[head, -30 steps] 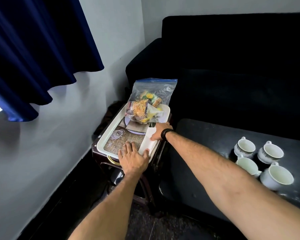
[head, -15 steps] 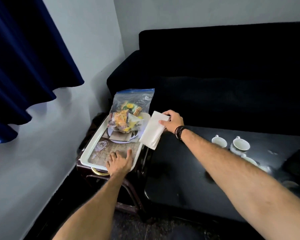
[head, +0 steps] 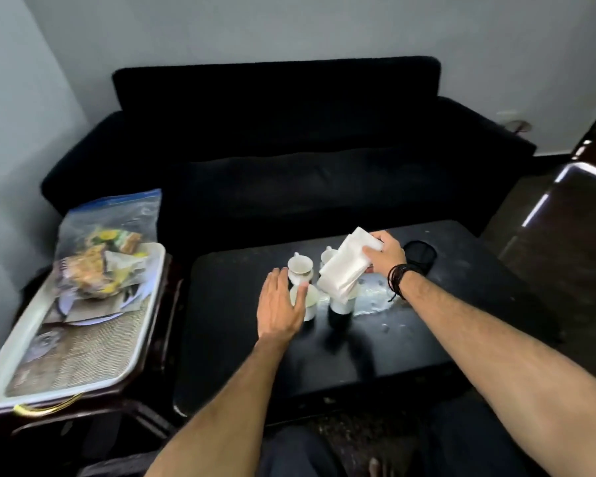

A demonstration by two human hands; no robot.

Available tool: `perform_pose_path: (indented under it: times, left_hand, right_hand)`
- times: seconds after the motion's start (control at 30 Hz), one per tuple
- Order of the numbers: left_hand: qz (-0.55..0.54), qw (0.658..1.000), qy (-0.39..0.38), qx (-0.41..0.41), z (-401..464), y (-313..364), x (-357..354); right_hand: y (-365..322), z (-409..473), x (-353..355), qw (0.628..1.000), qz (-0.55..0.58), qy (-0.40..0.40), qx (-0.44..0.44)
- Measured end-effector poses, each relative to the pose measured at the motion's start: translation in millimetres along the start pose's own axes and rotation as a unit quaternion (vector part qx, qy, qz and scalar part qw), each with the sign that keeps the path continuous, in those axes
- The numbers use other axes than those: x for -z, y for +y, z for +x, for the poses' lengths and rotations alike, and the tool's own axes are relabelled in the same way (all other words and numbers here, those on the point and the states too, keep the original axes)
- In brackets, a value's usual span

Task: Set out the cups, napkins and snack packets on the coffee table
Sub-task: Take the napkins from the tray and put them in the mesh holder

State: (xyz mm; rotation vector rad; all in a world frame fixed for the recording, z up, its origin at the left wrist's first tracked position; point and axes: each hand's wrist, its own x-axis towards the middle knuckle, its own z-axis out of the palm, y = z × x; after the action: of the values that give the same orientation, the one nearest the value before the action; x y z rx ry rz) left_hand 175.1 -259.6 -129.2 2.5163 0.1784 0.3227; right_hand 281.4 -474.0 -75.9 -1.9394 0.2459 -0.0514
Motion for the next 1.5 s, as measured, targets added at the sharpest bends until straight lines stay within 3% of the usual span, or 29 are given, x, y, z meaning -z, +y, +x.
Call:
perform_pose_path:
  times: [0.13,0.37,0.67,0.73,0.83,1.0,1.13,1.3,1.5]
  left_hand:
    - [-0.037,0.994,-0.018,-0.098,-17,52,-46]
    - [0.018,0.984,-0.102,-0.147,-49,103,-125]
    - [0.114,0.963,-0.226,-0.098,-58,103,-182]
    - [0.141,0.955,-0.246,-0.089,-60,103,-190]
    - [0.147,0.958,-0.232,-0.085,-57,105,-199]
    - [0.160,0.961,-0.203,-0.096,-40,93,-208]
    - [0.168,0.966,-0.171,-0.099,-34,87,-216]
    - [0.161,0.970,-0.149,-0.104,-31,87,-224]
    - [0.140,0.974,-0.140,-0.107,-31,84,-221]
  right_hand:
    - [48,-2,48,0.997,0.016,0.026,-0.067]
    - [120,2,84,0.986,0.021,0.059,-0.153]
    - [163,12,91,0.980,-0.135,0.105,-0.104]
    - [166,15,98,0.982,-0.125,0.118,-0.082]
    - [173,23,112,0.990,-0.084,0.070,-0.092]
    - [178,30,132,0.989,-0.126,-0.029,-0.077]
    - [146,48,152,0.985,-0.170,-0.002,0.029]
    - [79,89,188,0.975,-0.149,0.095,0.134]
    - [47,128,187,0.970,-0.201,0.061,0.122]
